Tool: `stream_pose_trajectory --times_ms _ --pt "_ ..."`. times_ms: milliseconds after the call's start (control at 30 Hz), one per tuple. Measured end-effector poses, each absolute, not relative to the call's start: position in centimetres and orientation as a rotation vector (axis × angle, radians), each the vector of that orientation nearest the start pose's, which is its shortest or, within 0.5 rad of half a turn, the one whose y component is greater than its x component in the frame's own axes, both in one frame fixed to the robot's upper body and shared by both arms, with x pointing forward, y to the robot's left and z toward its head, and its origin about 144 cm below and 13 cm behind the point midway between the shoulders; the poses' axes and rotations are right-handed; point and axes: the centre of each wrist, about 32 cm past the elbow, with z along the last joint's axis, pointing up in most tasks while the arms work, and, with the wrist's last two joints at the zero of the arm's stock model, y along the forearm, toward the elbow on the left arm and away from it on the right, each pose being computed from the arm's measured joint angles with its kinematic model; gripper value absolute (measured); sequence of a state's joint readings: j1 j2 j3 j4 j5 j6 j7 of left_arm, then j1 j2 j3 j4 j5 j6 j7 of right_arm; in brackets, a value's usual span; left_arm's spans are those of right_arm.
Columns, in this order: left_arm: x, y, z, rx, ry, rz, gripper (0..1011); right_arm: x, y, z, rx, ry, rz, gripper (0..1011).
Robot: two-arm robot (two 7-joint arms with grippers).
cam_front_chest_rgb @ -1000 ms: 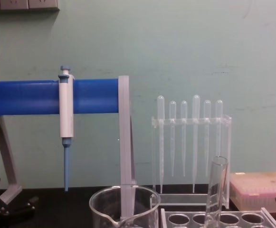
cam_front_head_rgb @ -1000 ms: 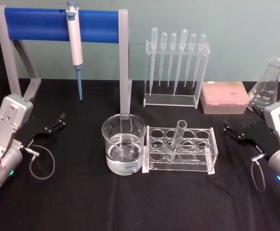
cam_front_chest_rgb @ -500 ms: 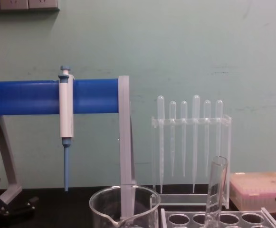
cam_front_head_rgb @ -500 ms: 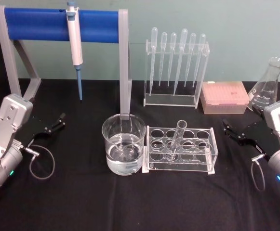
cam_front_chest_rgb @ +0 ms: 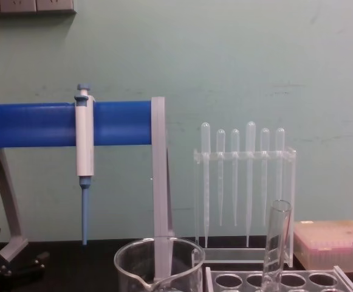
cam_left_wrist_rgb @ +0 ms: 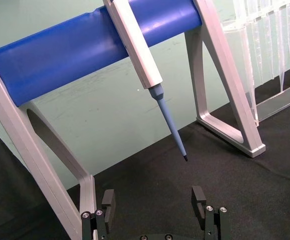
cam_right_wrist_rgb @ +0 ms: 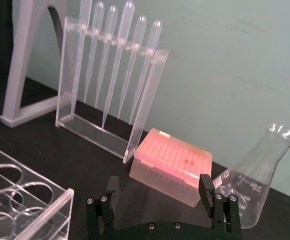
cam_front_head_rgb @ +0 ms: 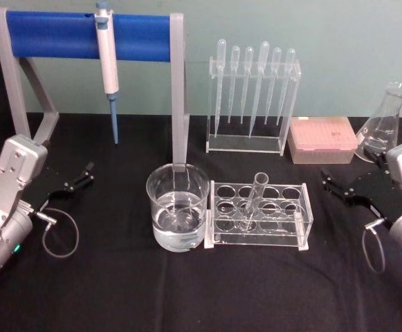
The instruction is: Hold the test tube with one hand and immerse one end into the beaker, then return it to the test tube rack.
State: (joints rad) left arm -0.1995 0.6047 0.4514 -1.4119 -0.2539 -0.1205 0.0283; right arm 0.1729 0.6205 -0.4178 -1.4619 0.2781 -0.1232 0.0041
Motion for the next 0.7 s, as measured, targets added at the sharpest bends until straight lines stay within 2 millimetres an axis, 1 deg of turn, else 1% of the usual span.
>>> stream_pose_trajectory --times_ms 33,100,333,500,533,633,700 --pt "48.9 31.0 114.0 0.304 -0.285 1.248 1000 48.4 -31.4 115.1 -0.268 -0.283 -1.227 1003" --pt "48.9 31.0 114.0 0.305 -0.285 1.248 1000 48.0 -31.8 115.9 -0.24 -0.28 -1.218 1003" --pt "48.9 31.0 114.0 0.304 -0.285 1.248 1000 46.7 -33.2 117.6 -0.189 -0.258 -1.176 1003" --pt "48.9 31.0 114.0 0.304 -0.285 1.248 1000 45.0 -35.1 119.1 -0.172 -0.23 -1.063 1003" --pt "48.9 31.0 114.0 0.304 -0.285 1.248 1000 45.0 -35.1 119.1 -0.172 -0.23 -1.063 1003" --pt "48.9 31.0 114.0 0.304 -0.285 1.248 1000 43.8 -36.2 119.8 -0.165 -0.222 -0.965 1003" --pt "48.9 31.0 114.0 0.304 -0.285 1.248 1000 43.3 -36.6 119.9 -0.158 -0.216 -0.921 1003"
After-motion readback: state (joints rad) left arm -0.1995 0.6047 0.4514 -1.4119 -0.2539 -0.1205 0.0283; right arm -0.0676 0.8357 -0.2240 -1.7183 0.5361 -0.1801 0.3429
